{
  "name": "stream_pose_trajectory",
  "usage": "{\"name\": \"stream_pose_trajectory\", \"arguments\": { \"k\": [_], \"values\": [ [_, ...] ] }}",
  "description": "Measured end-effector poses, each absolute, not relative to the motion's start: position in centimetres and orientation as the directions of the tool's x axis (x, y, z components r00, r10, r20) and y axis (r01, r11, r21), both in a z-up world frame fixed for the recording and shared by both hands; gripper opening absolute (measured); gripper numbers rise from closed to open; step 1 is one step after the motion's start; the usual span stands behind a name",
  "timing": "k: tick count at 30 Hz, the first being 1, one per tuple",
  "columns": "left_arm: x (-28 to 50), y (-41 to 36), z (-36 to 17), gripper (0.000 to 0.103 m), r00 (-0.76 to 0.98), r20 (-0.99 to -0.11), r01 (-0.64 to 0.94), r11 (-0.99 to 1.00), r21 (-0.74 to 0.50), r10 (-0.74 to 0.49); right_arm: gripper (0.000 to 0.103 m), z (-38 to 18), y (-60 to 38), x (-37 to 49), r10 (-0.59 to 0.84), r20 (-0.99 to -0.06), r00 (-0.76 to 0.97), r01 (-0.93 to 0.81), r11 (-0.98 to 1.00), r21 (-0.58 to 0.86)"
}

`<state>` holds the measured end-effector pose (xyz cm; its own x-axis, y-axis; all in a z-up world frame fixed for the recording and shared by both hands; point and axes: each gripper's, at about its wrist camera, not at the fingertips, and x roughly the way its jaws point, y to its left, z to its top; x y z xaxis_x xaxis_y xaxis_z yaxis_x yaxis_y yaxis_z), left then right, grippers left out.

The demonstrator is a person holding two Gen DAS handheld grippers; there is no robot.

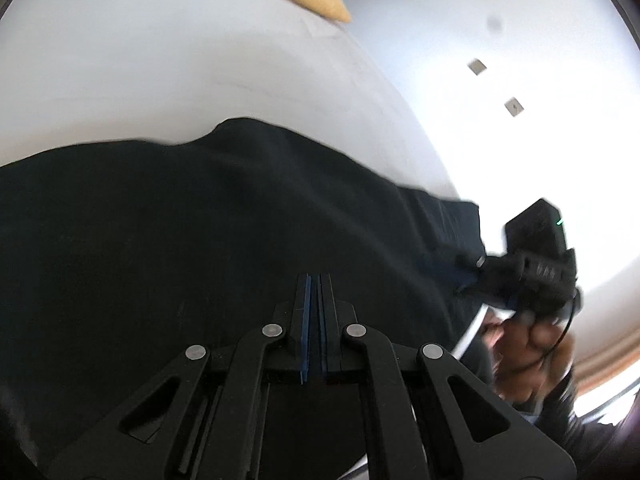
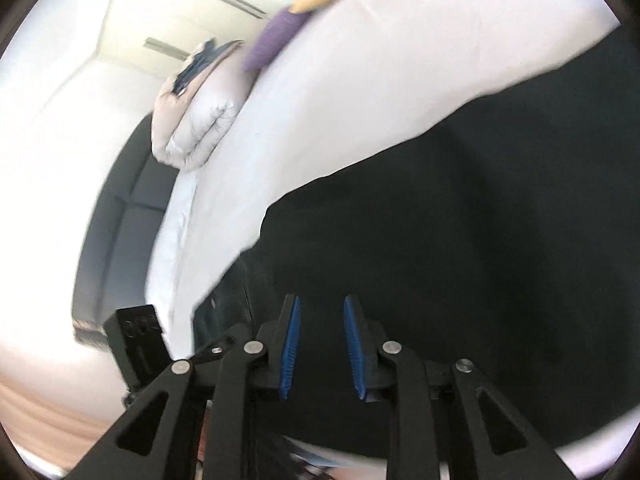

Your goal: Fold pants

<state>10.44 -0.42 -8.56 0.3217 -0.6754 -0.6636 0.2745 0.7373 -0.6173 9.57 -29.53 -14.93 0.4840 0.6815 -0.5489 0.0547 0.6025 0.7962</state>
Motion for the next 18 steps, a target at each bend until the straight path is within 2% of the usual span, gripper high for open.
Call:
{"name": "stream_pose_trajectory", "arguments": {
  "k": [2, 4, 5, 6, 11, 16, 18],
  "values": [
    [12.0, -1.3, -9.7, 0.002, 0.304, -0.699, 0.262, 0.762, -0.592, -0.647, 0.026, -16.8, -30.3, 11.5, 0.683, -0.562, 0.466, 0.126, 0.577, 0.807],
    [12.2, -1.1, -10.9, 0.002, 0.287, -0.713, 0.266, 0.768, -0.582, -0.640, 0.015, -18.1, -31.7, 13.0, 0.677, -0.577, 0.456, 0.139, 0.586, 0.798],
    [12.1, -0.9, -11.3, 0.002, 0.289, -0.700, 0.267, 0.758, -0.596, -0.653, 0.003, -18.4, -32.7, 13.0, 0.664, -0.579, 0.473, 0.156, 0.583, 0.797],
    [11.9, -0.4, -11.7, 0.002, 0.293, -0.682, 0.262, 0.742, -0.617, -0.670, 0.000, -18.6, -34.0, 12.9, 0.649, -0.580, 0.493, 0.175, 0.579, 0.796],
    [11.2, 1.0, -12.9, 0.002, 0.309, -0.632, 0.249, 0.701, -0.668, -0.711, 0.000, -18.5, -42.8, 10.4, 0.517, -0.513, 0.686, 0.216, 0.528, 0.821],
    [10.2, 1.8, -13.1, 0.002, 0.334, -0.629, 0.280, 0.711, -0.645, -0.702, 0.000, -16.5, -52.9, 7.3, 0.240, -0.506, 0.828, 0.335, 0.513, 0.791],
    [9.8, 1.4, -13.6, 0.002, 0.339, -0.624, 0.281, 0.709, -0.646, -0.704, 0.000, -16.1, -54.9, 6.7, 0.199, -0.494, 0.846, 0.344, 0.505, 0.792]
  ]
}}
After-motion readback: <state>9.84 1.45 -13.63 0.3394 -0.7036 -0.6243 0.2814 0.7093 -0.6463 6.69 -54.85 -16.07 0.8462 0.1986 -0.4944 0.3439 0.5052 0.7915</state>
